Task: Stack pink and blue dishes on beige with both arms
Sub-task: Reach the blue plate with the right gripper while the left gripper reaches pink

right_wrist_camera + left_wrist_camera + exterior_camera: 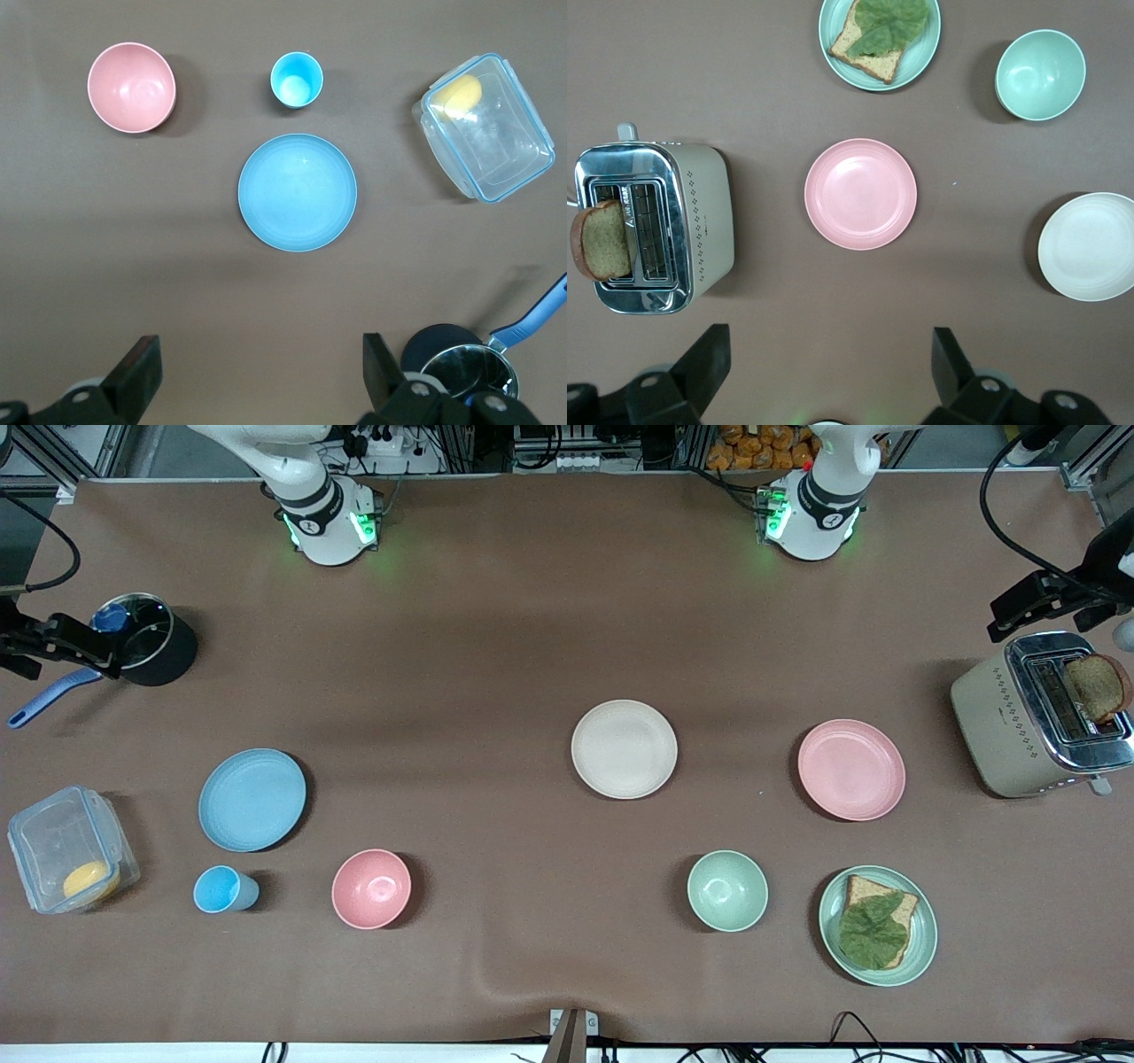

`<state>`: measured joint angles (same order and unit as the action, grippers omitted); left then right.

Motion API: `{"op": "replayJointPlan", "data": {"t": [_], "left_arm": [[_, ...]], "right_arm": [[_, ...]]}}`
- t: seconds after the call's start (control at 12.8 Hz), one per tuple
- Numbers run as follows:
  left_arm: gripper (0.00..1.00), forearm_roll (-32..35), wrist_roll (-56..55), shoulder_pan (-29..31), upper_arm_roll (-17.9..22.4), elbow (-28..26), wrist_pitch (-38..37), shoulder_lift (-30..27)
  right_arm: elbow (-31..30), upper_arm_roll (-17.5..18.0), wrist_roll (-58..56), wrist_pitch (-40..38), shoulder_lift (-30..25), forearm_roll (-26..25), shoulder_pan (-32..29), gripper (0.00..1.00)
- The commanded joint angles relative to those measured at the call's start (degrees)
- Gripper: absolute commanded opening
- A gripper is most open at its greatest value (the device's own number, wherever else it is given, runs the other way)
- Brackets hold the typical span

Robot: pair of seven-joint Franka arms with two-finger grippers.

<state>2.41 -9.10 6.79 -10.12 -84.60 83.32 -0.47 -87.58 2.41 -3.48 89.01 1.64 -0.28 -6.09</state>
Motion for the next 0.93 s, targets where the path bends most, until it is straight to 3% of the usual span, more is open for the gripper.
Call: {"op": "replayJointPlan", "data": {"t": [0.0,0.23,0.39,0.7,0.86], "left_arm": [[1.0,0.76,1.36,0.24,0.19,-1.09,0.35,-1.37],[1.0,0.66,1.19,-0.02,0.19,-0.92,0.44,0.11],[1.0,-1.43,-0.47,0.68,0.8,-0.92,1.04,5.62],[1.0,2.86,-1.27,0.68,0.81,-3.19,12.97,17.14],[1.0,2.77,-1.71,1.65,0.81,-12.64,26.37,17.61]], "right_arm": [[1.36,0.84,0.76,-0.33,0.73,0.02,-1.12,1.0],[1.36,0.84,0.76,-0.33,1.26,-0.07,-1.12,1.0],[1.27,0.84,0.85,-0.33,1.35,0.02,-1.03,1.0],[1.27,0.84,0.85,-0.41,2.66,0.19,-0.68,1.0],[1.27,0.93,0.67,-0.76,5.55,0.28,-0.42,1.0]]}}
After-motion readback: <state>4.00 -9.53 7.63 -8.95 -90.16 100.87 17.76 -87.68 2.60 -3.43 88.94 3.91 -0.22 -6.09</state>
